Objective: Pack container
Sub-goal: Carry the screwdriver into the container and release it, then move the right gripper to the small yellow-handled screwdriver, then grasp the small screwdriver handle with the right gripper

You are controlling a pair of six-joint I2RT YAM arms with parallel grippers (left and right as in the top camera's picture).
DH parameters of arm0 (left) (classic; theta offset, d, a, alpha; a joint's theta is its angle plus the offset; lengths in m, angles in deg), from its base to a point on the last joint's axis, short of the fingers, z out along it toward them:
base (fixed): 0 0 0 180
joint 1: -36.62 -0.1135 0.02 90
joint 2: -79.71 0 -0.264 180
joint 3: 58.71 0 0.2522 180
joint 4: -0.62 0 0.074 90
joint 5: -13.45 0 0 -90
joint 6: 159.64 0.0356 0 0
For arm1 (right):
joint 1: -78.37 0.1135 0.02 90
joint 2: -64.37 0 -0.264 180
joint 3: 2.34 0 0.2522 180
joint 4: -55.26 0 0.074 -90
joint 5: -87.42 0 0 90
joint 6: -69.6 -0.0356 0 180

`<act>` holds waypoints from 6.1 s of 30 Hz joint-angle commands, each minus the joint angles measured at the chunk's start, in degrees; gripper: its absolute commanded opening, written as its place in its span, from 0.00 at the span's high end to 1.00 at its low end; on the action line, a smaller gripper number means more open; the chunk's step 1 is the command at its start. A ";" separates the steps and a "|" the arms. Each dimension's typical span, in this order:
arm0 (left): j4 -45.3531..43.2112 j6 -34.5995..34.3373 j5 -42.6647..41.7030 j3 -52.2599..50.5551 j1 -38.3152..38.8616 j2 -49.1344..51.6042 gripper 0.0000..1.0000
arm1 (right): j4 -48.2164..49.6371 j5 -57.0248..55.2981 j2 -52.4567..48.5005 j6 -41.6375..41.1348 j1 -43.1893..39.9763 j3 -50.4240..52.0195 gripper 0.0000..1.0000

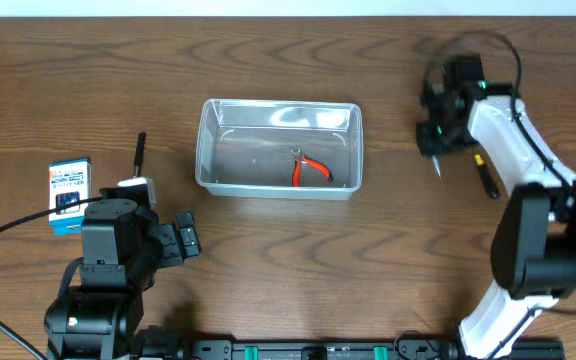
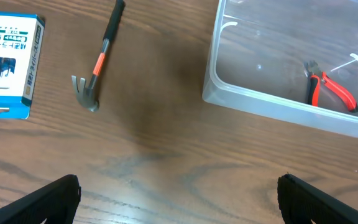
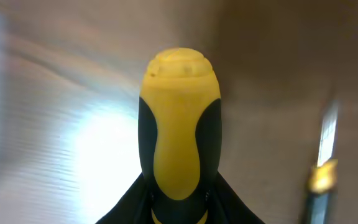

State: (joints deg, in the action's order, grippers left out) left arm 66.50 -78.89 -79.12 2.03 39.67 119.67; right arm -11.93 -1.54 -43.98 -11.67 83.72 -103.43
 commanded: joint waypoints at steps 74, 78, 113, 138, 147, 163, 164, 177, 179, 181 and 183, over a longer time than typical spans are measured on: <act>-0.09 0.20 0.70 1.14 -0.13 -0.04 0.02 | -41.94 0.83 21.03 -0.63 -14.97 -29.90 0.01; -0.09 0.17 0.68 1.16 -0.13 -0.04 0.02 | -43.71 0.83 29.22 -2.78 -15.96 -23.28 0.01; 0.33 0.17 0.68 1.14 -0.13 0.00 0.02 | -5.07 -2.49 7.50 15.02 -22.43 13.57 0.01; -0.35 0.17 0.68 1.14 -0.13 0.00 0.02 | 6.78 -0.33 -2.75 23.12 -22.14 11.30 0.01; -0.35 0.17 0.68 1.14 -0.13 0.00 0.02 | 8.00 1.16 -5.53 23.15 -21.68 11.32 0.01; -0.35 0.17 0.68 1.14 -0.13 0.00 0.02 | 7.52 2.21 -8.24 23.28 -21.33 11.32 0.18; -0.33 0.17 0.68 1.14 -0.13 0.00 0.02 | 7.48 2.21 -8.24 23.28 -21.33 11.32 0.20; -0.33 0.15 0.68 1.14 -0.13 0.00 0.02 | 7.43 4.00 -8.24 21.90 -21.33 11.32 0.51; -0.35 0.17 0.68 1.14 -0.13 0.00 0.02 | 7.43 3.96 -8.24 21.73 -21.33 11.32 0.56; -0.35 0.17 0.68 1.14 -0.13 0.00 0.02 | 7.43 3.98 -8.24 21.73 -21.33 11.32 0.64; -0.33 0.17 0.68 1.14 -0.13 0.00 0.02 | 7.43 3.96 -8.24 21.73 -21.33 11.32 0.69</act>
State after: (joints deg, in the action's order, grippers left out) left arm 66.41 -78.83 -79.12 2.03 39.67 119.67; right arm -4.28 0.82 -50.87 10.26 62.01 -91.43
